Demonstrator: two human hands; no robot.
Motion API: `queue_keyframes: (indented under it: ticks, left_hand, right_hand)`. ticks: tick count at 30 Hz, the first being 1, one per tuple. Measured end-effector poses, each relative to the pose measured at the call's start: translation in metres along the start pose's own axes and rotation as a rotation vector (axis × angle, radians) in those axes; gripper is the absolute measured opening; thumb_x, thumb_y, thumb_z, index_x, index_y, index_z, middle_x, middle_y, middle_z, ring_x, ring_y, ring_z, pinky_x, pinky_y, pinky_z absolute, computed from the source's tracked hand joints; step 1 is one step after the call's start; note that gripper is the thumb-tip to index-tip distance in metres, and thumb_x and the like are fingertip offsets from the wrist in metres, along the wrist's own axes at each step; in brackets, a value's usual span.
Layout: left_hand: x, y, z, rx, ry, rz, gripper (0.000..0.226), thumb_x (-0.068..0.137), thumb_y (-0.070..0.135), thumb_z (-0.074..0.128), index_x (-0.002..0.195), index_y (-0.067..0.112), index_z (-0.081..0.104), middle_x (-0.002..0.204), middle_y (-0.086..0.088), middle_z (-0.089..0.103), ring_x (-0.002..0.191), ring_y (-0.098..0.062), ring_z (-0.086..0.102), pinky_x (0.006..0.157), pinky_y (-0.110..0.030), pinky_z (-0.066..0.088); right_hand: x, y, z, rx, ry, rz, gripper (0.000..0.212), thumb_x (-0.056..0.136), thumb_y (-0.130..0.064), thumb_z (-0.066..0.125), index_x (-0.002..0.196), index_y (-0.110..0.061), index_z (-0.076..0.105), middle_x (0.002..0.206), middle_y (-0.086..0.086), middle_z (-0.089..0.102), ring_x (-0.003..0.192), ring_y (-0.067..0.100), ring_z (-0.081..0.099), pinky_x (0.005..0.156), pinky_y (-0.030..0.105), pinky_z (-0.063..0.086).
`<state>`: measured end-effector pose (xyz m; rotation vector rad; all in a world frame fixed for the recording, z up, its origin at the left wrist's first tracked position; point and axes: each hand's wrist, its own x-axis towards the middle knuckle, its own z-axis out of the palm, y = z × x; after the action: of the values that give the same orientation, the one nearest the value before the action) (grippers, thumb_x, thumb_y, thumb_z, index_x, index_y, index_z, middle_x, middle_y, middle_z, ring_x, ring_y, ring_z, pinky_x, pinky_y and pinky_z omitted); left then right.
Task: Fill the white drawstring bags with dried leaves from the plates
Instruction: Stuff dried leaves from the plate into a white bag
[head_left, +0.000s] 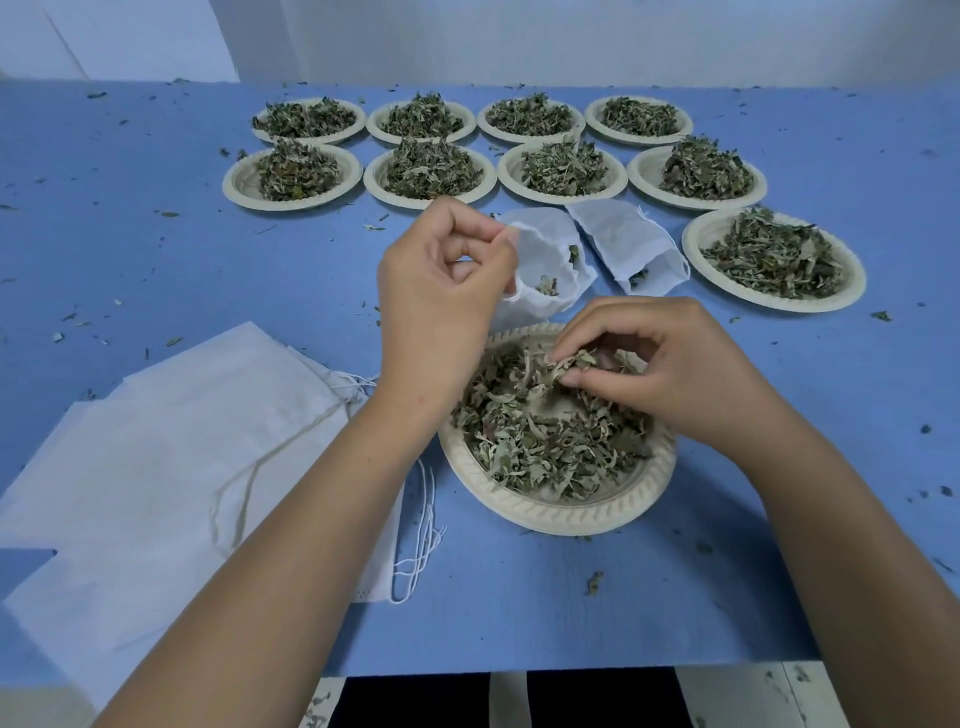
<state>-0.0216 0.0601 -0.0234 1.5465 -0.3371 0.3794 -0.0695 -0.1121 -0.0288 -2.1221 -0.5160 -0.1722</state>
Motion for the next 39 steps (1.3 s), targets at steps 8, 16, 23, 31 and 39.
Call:
queue_keyframes:
  ticks: [8,16,23,31,39]
  left_hand:
    - [0.0,-0.002,0.001,0.041,-0.118,-0.035,0.019,0.089,0.007,0.066,0.075,0.018,0.059,0.052,0.01,0.058,0.044,-0.003,0.049,0.049,-0.015,0.039]
    - [-0.007,0.0,0.006,0.007,-0.266,-0.014,0.019,0.089,0.007,0.067,0.076,0.019,0.06,0.053,0.007,0.06,0.045,-0.007,0.052,0.047,-0.013,0.041]
    - [-0.008,-0.002,0.006,-0.002,-0.259,0.008,0.016,0.09,0.009,0.068,0.077,0.017,0.06,0.054,0.006,0.06,0.048,-0.008,0.056,0.049,-0.016,0.045]
    - [-0.006,-0.004,0.006,0.047,-0.211,-0.007,0.019,0.089,0.01,0.068,0.075,0.019,0.059,0.052,0.01,0.059,0.045,-0.003,0.053,0.05,-0.013,0.041]
    - [-0.008,-0.003,0.008,0.067,-0.245,0.029,0.016,0.088,0.005,0.065,0.077,0.016,0.06,0.056,-0.006,0.06,0.045,-0.033,0.049,0.046,-0.026,0.042]
  right_hand:
    - [0.0,-0.003,-0.007,0.365,0.335,-0.157,0.022,0.074,0.0,0.072,0.089,-0.014,0.066,0.084,-0.014,0.072,0.082,0.003,0.066,0.078,0.017,0.052]
    - [0.002,-0.004,0.007,0.249,0.478,-0.142,0.031,0.077,0.007,0.071,0.092,-0.019,0.065,0.087,-0.005,0.07,0.085,0.012,0.066,0.081,0.027,0.054]
    - [0.002,0.003,0.008,-0.258,0.336,-0.249,0.006,0.082,-0.005,0.073,0.089,-0.007,0.072,0.089,-0.002,0.068,0.084,0.012,0.056,0.073,0.021,0.043]
    - [0.0,0.002,0.004,-0.221,0.254,-0.268,0.034,0.077,-0.006,0.08,0.106,-0.004,0.063,0.111,0.008,0.058,0.103,0.015,0.058,0.079,0.03,0.052]
    - [-0.001,0.001,0.011,-0.259,0.443,-0.346,0.007,0.08,0.007,0.073,0.084,0.002,0.07,0.089,0.01,0.065,0.083,0.015,0.062,0.075,0.028,0.053]
